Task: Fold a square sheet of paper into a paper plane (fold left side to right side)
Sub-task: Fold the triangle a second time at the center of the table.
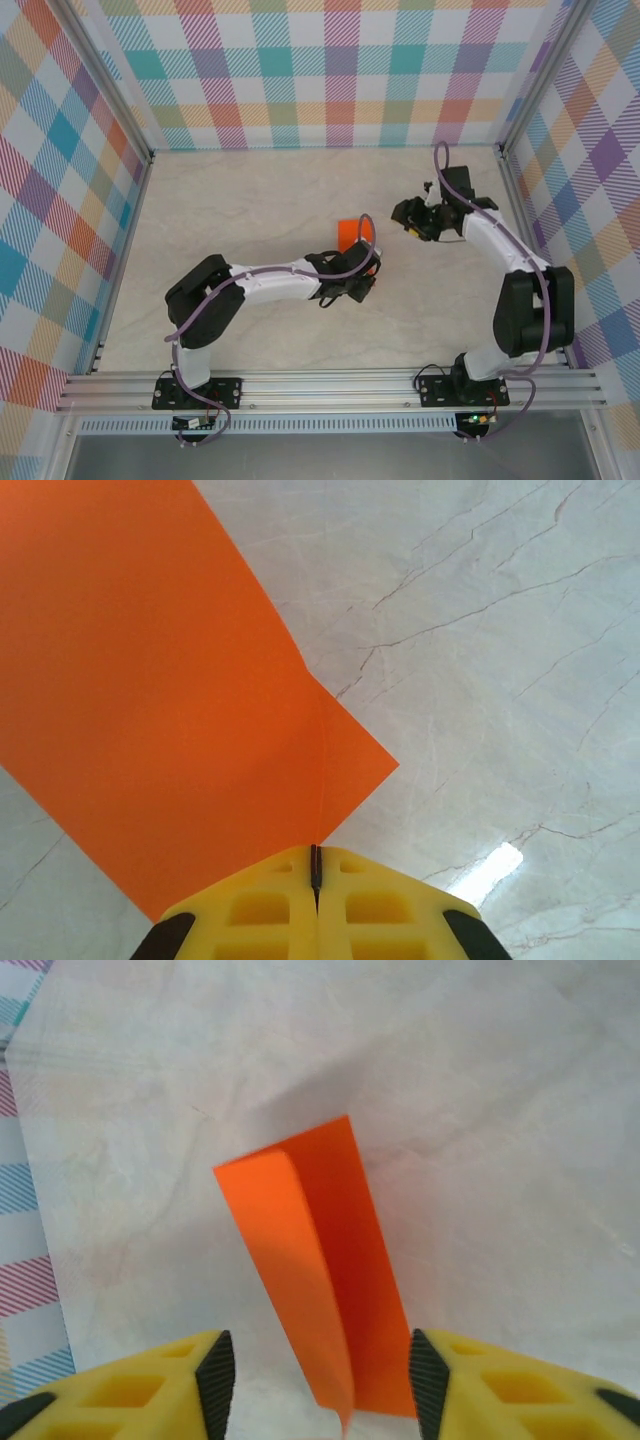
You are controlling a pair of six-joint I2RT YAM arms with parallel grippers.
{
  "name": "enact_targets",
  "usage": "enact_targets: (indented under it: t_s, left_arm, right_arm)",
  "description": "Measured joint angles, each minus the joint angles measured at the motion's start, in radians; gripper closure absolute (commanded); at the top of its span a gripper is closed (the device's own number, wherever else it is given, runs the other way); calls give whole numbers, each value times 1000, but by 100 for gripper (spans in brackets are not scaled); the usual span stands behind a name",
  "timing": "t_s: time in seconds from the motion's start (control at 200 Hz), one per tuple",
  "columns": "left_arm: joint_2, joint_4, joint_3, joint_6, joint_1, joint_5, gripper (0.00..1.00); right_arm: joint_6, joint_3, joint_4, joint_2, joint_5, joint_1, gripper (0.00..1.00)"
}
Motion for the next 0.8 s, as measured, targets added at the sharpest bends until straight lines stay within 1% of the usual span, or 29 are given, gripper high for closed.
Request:
enact_targets:
  t_s: [0.085, 0.125, 0.23, 0.365, 0.57, 0.8]
  left_arm:
    - [-23, 1, -6, -8, 26, 37, 96]
    - [-32, 2, -10, -14, 39, 53, 96]
    - [-47, 1, -19, -26, 71, 99, 96]
    - [-48, 1, -28, -28, 102, 149, 96]
    - [-48, 0, -35, -30, 137, 214, 95]
    - [-48, -10, -36, -27, 171, 248, 95]
  right_arm:
    - [-14, -109, 39, -28, -39, 6, 76]
    - [-10, -161, 61, -27, -58, 12, 80]
    - [14, -279, 112, -6, -94, 43, 85]
    - [42, -327, 180, 39, -117, 108, 93]
    - [61, -328, 242, 80, -109, 180, 94]
    - [61, -306, 234, 159, -79, 200, 94]
